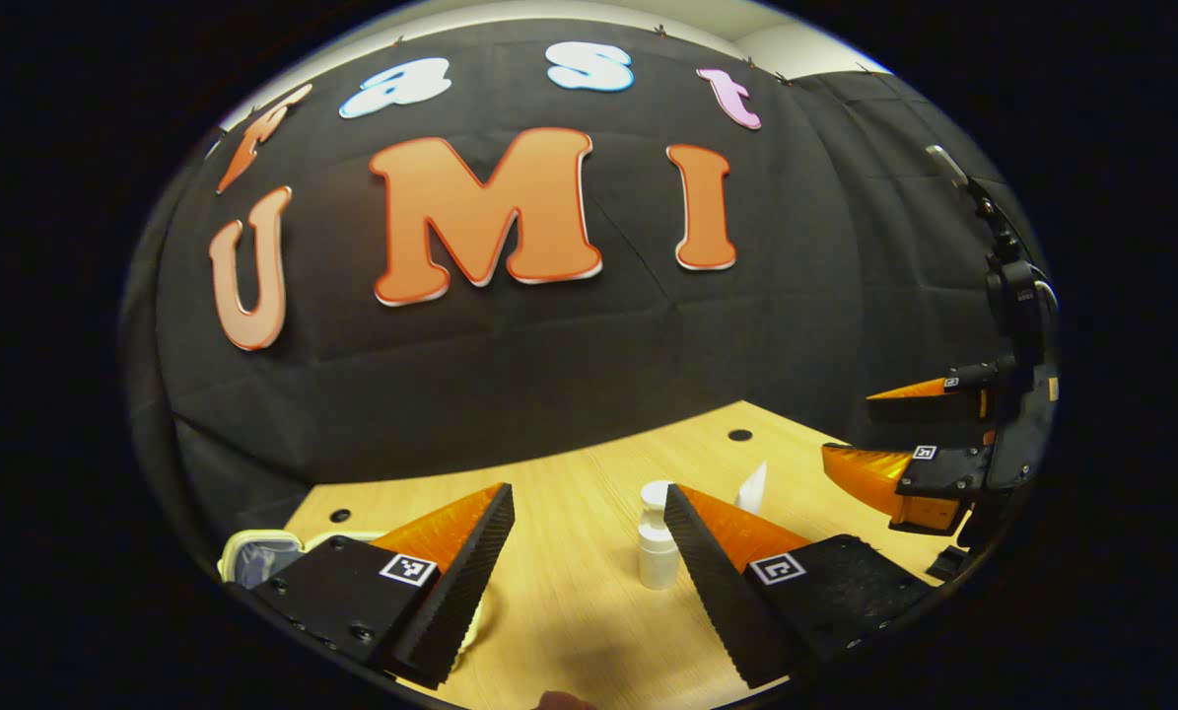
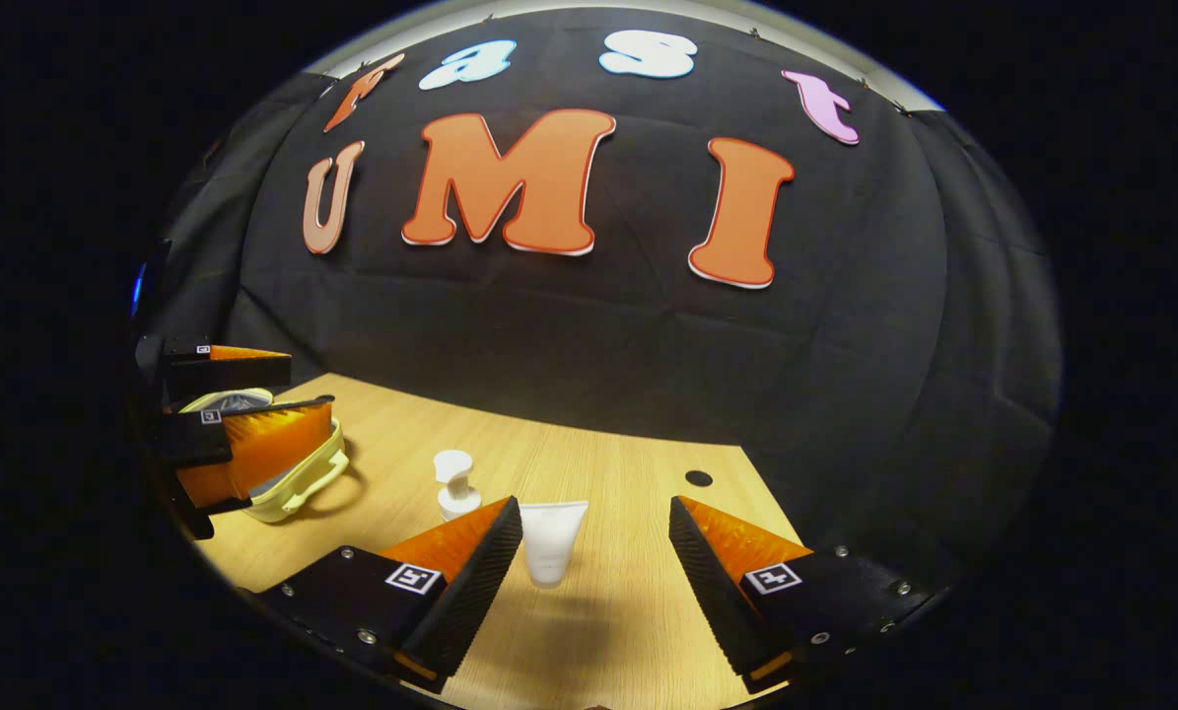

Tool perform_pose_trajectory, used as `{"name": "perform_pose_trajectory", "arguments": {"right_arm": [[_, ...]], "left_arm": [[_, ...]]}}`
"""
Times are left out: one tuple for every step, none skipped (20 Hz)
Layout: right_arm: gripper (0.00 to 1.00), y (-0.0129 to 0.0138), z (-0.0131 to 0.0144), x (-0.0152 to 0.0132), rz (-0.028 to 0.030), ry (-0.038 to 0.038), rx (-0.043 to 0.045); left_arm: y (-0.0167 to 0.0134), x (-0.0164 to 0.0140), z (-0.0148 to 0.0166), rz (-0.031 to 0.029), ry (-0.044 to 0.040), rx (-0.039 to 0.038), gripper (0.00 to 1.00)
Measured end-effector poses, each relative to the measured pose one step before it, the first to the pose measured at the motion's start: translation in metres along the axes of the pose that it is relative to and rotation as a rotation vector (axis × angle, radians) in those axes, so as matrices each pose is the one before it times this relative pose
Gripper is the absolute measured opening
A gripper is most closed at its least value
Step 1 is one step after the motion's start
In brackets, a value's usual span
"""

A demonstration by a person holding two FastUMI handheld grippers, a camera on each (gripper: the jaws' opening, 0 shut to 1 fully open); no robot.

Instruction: First open the suitcase, pack the skin care products into it, and then close the suitcase.

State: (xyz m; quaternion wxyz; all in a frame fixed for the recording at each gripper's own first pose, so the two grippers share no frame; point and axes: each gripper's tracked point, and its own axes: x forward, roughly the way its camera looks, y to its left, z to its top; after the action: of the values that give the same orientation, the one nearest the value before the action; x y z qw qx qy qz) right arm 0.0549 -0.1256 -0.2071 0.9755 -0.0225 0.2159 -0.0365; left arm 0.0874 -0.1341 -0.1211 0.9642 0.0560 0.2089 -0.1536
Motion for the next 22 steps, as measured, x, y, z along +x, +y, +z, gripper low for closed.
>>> {"name": "perform_pose_trajectory", "arguments": {"right_arm": [[0.96,0.00153,-0.00694,0.00688,-0.00005,0.01963,0.00198],[0.96,0.0029,-0.0107,0.00691,0.00506,0.02879,0.00249],[0.96,0.00242,-0.01078,0.00712,0.01014,0.03122,0.0021],[0.96,0.00329,-0.01235,0.00824,0.00657,0.03294,-0.00129],[0.97,0.0024,-0.00976,0.00768,0.0038,0.02537,0.00247],[0.96,-0.00028,-0.00853,0.00501,0.00182,0.02629,0.00706],[0.96,0.00162,-0.00858,0.00748,0.01028,0.02775,0.01205],[0.97,-0.00023,-0.01099,0.00533,0.00597,0.03018,0.00878],[0.97,0.00135,-0.00763,0.00532,0.00963,0.0289,0.0055],[0.96,0.00164,-0.00478,0.0097,0.00103,0.01973,0.00041],[0.97,0.00084,-0.00371,0.00625,0.00519,0.01911,-0.00009],[0.97,0.00064,-0.00513,0.00578,0.00377,0.02261,0.0011],[0.97,-0.00137,-0.00472,0.00515,0.00362,0.01756,0.00555],[0.97,-0.0001,-0.00536,0.00465,0.0081,0.0171,0.00578],[0.97,-0.00082,-0.00222,0.00544,-0.00143,0.01217,0.00347],[0.97,-0.00072,-0.00224,0.00618,0.0,0.01008,0.00356],[0.97,-0.00127,-0.00214,0.0056,-0.00479,0.01102,0.00662],[0.97,-0.00001,-0.00349,0.00507,0.00174,0.01216,0.00752],[0.97,-0.00016,-0.0009,0.00521,-0.00153,0.01004,0.00645],[0.97,0.00159,-0.00295,0.00415,0.00414,0.00971,0.00252],[0.97,0.00121,-0.00173,0.00402,0.00329,0.00875,0.00136],[0.97,0.00201,-0.00213,0.00479,0.00779,0.00556,0.00209]], "left_arm": [[-0.0047,0.00939,-0.00971,-0.02055,0.02184,-0.00134,0.99],[-0.00797,0.00903,-0.01425,-0.02315,0.03376,-0.00098,0.99],[-0.00625,0.01029,-0.00935,-0.02363,0.02391,-0.00117,0.99],[-0.00653,0.01004,-0.01312,-0.02291,0.03375,-0.00218,0.99],[-0.00348,0.00984,-0.00952,-0.01861,0.0318,-0.00275,0.99],[-0.00216,0.01391,-0.00795,-0.01653,0.02785,-0.00586,1.0],[-0.0015,0.01254,-0.00667,-0.01293,0.02302,-0.00253,0.99],[-0.00229,0.00639,-0.0085,-0.01006,0.02615,-0.00491,1.0],[-0.00224,0.00921,-0.00746,-0.01612,0.02133,-0.00861,1.0],[-0.00193,0.0102,-0.00737,-0.0163,0.02148,-0.01052,1.0],[-0.00088,0.00892,-0.0051,-0.0126,0.01831,-0.00801,1.0],[0.00105,0.01177,-0.00573,-0.00619,0.02025,-0.00551,1.0],[0.00214,0.01139,-0.0041,-0.00281,0.01923,-0.00575,1.0],[-0.00089,0.01014,-0.00421,-0.00963,0.0116,-0.00382,1.0],[0.00051,0.00743,-0.00303,-0.00544,0.01752,0.00151,1.0],[0.00046,0.00626,-0.00511,-0.00796,0.01544,0.00348,1.0],[0.00027,0.00717,-0.00355,-0.00782,0.0164,-0.00008,1.0],[0.00047,0.00664,-0.00169,-0.00211,0.00694,0.00281,1.0],[0.00123,0.0057,0.00039,-0.00171,0.00338,0.00017,1.0],[0.00048,0.00517,-0.00279,-0.00293,0.01028,0.00606,1.0],[-0.00019,0.0063,-0.00123,-0.00699,0.0021,0.00471,1.0],[0.00006,0.00333,-0.00624,-0.00913,0.00429,-0.00186,1.0]]}}
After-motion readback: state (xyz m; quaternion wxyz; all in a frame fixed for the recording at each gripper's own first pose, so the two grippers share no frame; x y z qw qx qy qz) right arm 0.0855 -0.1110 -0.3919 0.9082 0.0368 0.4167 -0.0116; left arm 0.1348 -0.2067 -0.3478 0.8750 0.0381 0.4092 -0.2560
